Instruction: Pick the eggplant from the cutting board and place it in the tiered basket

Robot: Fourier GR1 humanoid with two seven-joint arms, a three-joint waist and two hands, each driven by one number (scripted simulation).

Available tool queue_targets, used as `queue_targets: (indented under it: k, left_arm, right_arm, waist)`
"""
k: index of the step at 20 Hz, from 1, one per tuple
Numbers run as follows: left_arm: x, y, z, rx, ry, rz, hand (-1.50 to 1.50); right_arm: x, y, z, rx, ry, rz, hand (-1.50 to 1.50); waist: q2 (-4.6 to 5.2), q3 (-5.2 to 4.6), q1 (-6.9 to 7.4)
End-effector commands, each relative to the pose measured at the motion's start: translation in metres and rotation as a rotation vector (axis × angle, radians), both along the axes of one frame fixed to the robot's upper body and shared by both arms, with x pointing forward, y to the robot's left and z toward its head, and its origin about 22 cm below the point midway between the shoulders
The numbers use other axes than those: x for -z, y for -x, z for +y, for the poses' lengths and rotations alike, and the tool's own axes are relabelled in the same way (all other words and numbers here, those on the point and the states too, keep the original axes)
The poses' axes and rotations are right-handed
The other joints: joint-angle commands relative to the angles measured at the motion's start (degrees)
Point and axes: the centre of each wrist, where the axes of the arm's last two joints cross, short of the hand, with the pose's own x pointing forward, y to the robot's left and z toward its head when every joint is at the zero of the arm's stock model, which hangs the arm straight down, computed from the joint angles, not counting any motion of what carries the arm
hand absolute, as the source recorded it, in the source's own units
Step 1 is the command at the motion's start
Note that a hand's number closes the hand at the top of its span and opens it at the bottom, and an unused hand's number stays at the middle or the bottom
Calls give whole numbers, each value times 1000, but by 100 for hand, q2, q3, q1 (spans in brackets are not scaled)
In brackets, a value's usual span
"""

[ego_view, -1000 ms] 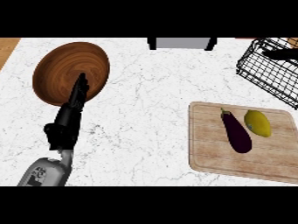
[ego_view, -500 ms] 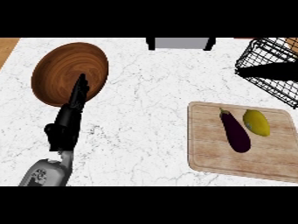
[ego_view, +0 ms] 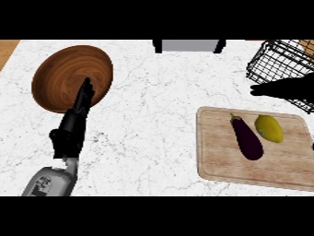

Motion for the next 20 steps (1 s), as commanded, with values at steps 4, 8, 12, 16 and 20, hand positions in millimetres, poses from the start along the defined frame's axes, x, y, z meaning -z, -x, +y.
queue_targets:
  k: [4,8,12,16,20]
  left_arm:
    - [-5,-8,-9,5,9,-13,0]
    - [-10,13,-11,8,10,-12,0]
    - [-7,3,-6,-4,1,1,0]
    - [-13,5,-5,8,4,8,0]
    - [-12,15,-5,0,9,4,0]
  right_arm:
    - [18,-10,-4,-97,64,-18,-150]
    - [15,-8,-14,-92,96,-35,-150]
    - [39,-2,-11,-171,91,-60,-150]
    - [42,-19,6,-225,104,-119,-150]
    - [58,-8,-3,-201,102,-140,-150]
  waist:
    - [6,0,24]
    - [-15,-2,17]
    - [-4,-1,-5]
    - [6,-4,75]
    - [-19,-5,-16]
